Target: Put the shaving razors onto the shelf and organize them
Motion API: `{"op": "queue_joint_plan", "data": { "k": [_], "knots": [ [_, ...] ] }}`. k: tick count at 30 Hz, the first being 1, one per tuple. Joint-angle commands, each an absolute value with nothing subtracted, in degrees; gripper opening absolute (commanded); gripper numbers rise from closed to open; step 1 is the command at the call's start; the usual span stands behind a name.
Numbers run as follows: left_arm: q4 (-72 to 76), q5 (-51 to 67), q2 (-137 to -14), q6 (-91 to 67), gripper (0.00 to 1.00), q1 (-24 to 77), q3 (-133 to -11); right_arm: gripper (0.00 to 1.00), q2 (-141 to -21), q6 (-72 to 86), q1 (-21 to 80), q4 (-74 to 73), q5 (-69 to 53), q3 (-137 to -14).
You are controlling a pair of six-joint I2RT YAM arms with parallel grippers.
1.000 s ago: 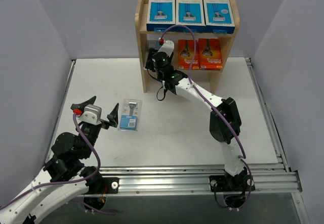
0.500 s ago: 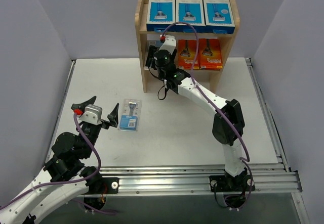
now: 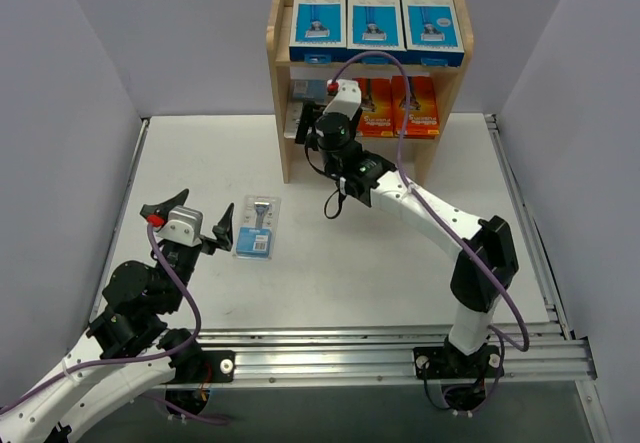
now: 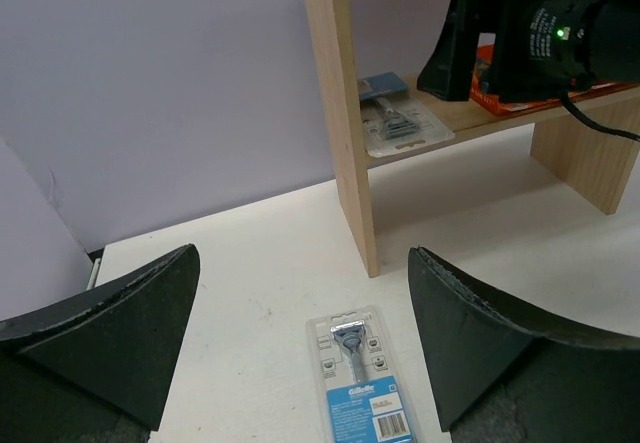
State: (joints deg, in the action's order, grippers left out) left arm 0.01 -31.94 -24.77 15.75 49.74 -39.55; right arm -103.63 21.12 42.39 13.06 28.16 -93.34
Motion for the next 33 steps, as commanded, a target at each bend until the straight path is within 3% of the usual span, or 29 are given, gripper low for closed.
{"op": "queue_joint_plan", "data": {
  "k": [1,5,6,10,12,13,17,23,33],
  "knots": [
    [3.07,-33.22,-24.09,17.05,0.94,49.83,-38.94,0.67,-97.57,21.18,44.29,16.25,31.63,-88.70],
    [3.95,-33.83,-23.38,17.84,0.94,49.83,-38.50,0.67,-92.39,22.49,47.54,17.49,32.60,-79.83],
    [4.39,-34.79,-23.12,18.36,0.94,49.83,-38.32,0.65,-91.16,24.76,52.25,16.88,34.78,-75.02],
    [5.27,-36.65,-22.41,18.89,0.94,49.83,-37.88,0.63,-92.71,31.43,57.03,13.90,36.64,-71.91],
    [6.24,-38.22,-21.89,19.42,0.94,49.83,-37.44,0.66,-94.65,33.65,60.27,13.01,36.48,-70.93],
    [6.50,-38.75,-21.45,19.51,0.94,49.92,-37.27,0.72,-97.44,35.84,61.42,11.88,36.65,-71.54],
    [8.78,-41.57,-19.95,20.21,0.94,49.92,-36.21,0.80,-107.03,40.41,65.12,6.69,36.74,-79.43],
    [9.67,-42.36,-19.33,20.57,0.94,50.10,-35.33,0.75,-119.26,44.47,66.18,1.60,35.24,-90.69],
    [8.17,-40.52,-19.78,19.25,0.94,50.36,-36.12,0.79,-132.08,47.20,61.88,-7.73,31.65,-105.37]
  ]
}}
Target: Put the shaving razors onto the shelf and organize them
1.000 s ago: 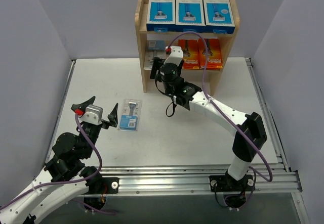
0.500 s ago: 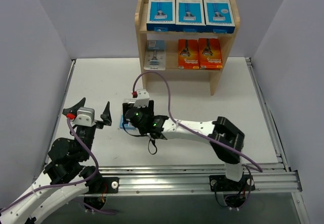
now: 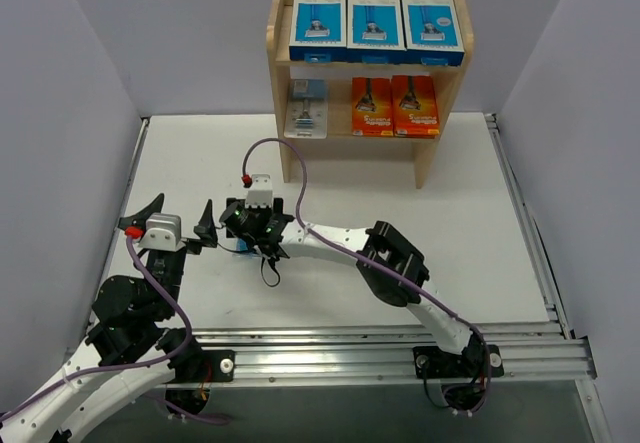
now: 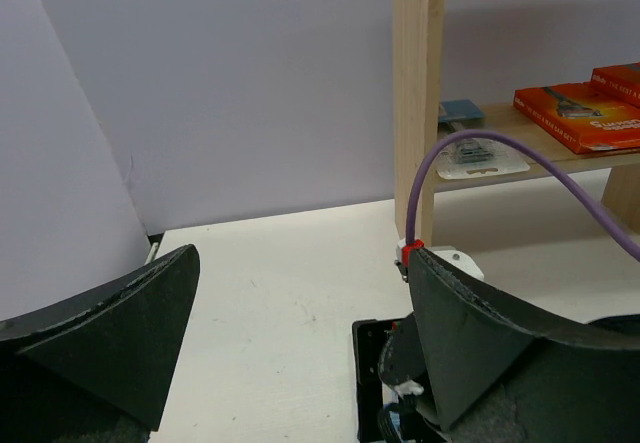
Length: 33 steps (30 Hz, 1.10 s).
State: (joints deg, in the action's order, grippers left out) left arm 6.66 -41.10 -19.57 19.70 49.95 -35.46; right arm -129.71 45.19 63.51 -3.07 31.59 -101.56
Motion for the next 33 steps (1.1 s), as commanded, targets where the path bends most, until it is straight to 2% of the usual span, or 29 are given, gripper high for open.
{"op": "queue_joint_plan", "data": {
  "k": [1,6,9,12,13,16,18,22,23,27,31,33],
  "knots": [
    [8.17,-40.34,-19.60,19.25,0.94,50.45,-36.12,0.79,-132.97,47.20,61.61,-8.87,31.38,-107.64],
    [8.09,-39.99,-19.51,19.07,0.94,50.80,-36.12,0.79,-138.15,46.50,59.94,-11.16,30.33,-113.99],
    [8.00,-39.90,-19.25,18.99,0.94,50.80,-36.12,0.72,-141.40,45.62,59.24,-12.39,29.27,-118.38],
    [8.09,-39.90,-19.07,19.07,0.94,50.98,-36.12,0.61,-143.34,44.74,58.80,-13.80,29.18,-121.29],
    [8.09,-39.82,-18.99,19.07,0.94,50.98,-36.04,0.53,-143.44,44.65,58.54,-13.62,29.18,-121.20],
    [8.09,-39.73,-18.98,19.07,0.94,51.33,-36.12,0.36,-143.44,43.33,58.18,-12.75,27.95,-120.50],
    [8.00,-39.73,-18.90,19.16,0.94,51.42,-36.12,0.28,-143.35,41.93,58.01,-12.22,26.12,-120.06],
    [8.09,-39.90,-18.72,19.34,0.94,51.50,-36.04,0.04,-141.60,34.92,58.27,-10.12,21.54,-116.99],
    [8.00,-39.90,-18.72,19.42,0.94,51.50,-36.04,0.01,-140.90,33.76,58.27,-9.59,20.92,-115.85],
    [8.00,-40.25,-18.63,19.77,0.94,51.59,-36.04,0.00,-134.06,23.76,58.53,-5.46,14.34,-107.33],
    [8.00,-40.52,-18.63,20.04,0.94,51.68,-36.04,0.00,-126.40,10.31,58.62,-2.55,-1.18,-97.14],
    [8.00,-40.69,-18.63,20.21,0.94,51.68,-36.12,0.00,-121.41,3.71,58.80,-2.81,-3.59,-91.69]
  ]
}}
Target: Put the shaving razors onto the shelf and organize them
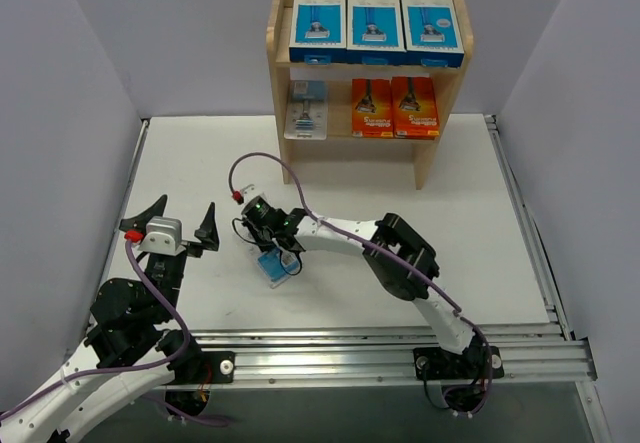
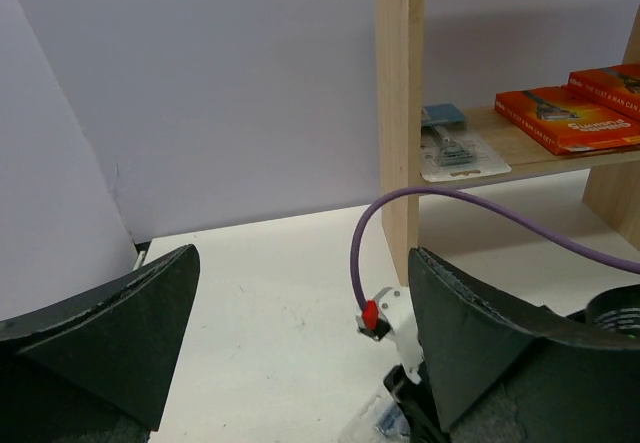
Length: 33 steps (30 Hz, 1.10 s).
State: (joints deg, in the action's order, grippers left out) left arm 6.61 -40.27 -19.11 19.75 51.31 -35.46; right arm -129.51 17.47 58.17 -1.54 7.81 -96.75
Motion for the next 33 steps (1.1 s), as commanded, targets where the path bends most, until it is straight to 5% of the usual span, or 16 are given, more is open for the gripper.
{"op": "queue_joint_plan", "data": {
  "k": [1,6,14,15,19,20,25,33],
  "knots": [
    [8.00,-40.78,-18.55,20.21,0.94,51.68,-36.12,0.00,-119.55,1.43,58.71,-2.64,-5.08,-89.76],
    [7.91,-40.96,-18.72,20.74,0.94,51.68,-36.12,0.00,-107.96,-16.83,58.98,-2.72,-20.11,-78.16],
    [7.73,-41.75,-19.34,21.36,0.94,51.68,-36.30,0.05,-108.80,-34.44,57.92,-22.75,-25.66,-82.26],
    [7.73,-41.75,-19.34,21.44,0.94,51.68,-36.30,0.36,-109.33,-35.58,57.92,-25.46,-25.49,-82.96],
    [7.82,-42.01,-19.60,21.88,0.94,51.68,-36.21,0.66,-108.55,-36.12,56.78,-22.25,-22.94,-82.71],
    [7.82,-41.92,-19.77,21.88,0.94,51.68,-36.21,0.97,-107.07,-33.43,56.34,-20.58,-22.16,-82.27],
    [7.73,-41.84,-20.21,21.88,0.94,51.68,-36.30,1.00,-103.02,-20.77,53.18,-11.09,-16.63,-82.18],
    [7.65,-41.40,-20.92,21.45,0.94,51.68,-36.21,1.00,-94.84,9.26,55.19,-7.00,11.49,-75.06]
  ]
}}
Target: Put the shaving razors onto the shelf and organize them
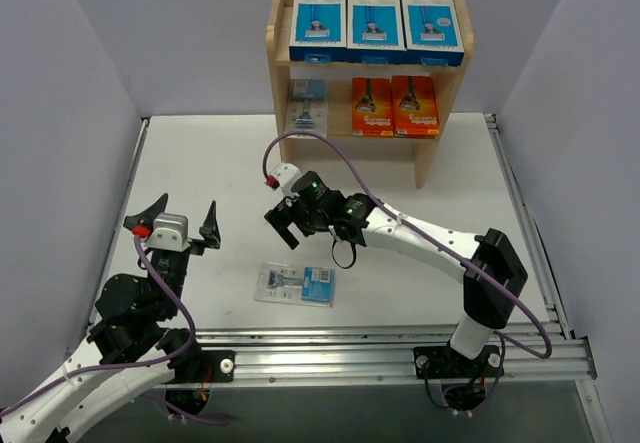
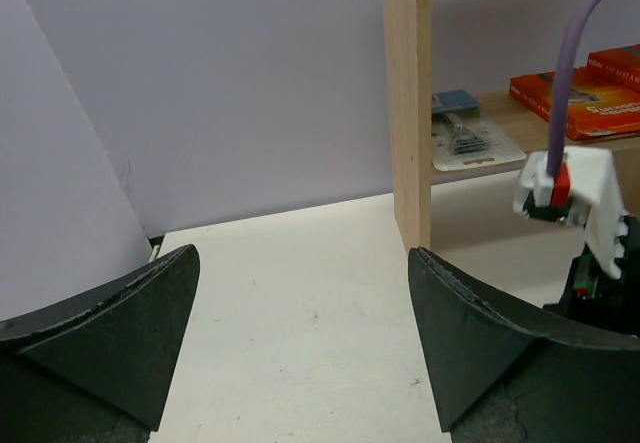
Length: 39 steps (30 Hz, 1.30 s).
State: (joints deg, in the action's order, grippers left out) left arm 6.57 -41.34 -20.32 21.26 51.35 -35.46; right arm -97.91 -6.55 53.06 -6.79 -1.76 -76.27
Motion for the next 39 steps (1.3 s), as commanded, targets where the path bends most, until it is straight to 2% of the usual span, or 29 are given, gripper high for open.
{"op": "queue_joint_plan", "data": {
  "k": [1,6,14,24,39],
  "knots": [
    [7.65,-41.40,-20.92,21.36,0.94,51.68,-36.21,1.00,-94.31,11.58,56.67,-8.51,12.99,-74.71],
    [7.56,-40.87,-21.53,21.36,0.94,51.68,-36.30,1.00,-91.15,25.29,65.81,-11.95,26.86,-66.30],
    [7.47,-40.61,-22.06,21.27,0.94,51.68,-36.30,1.00,-83.94,56.91,81.19,-14.75,45.08,-51.95],
    [6.77,-40.43,-22.50,21.01,0.94,51.68,-36.74,1.00,-82.79,68.37,83.41,-12.74,43.77,-43.16],
    [6.06,-39.99,-22.50,20.39,0.94,51.68,-37.09,1.00,-81.91,70.05,81.48,-9.41,41.66,-37.62]
  ]
}}
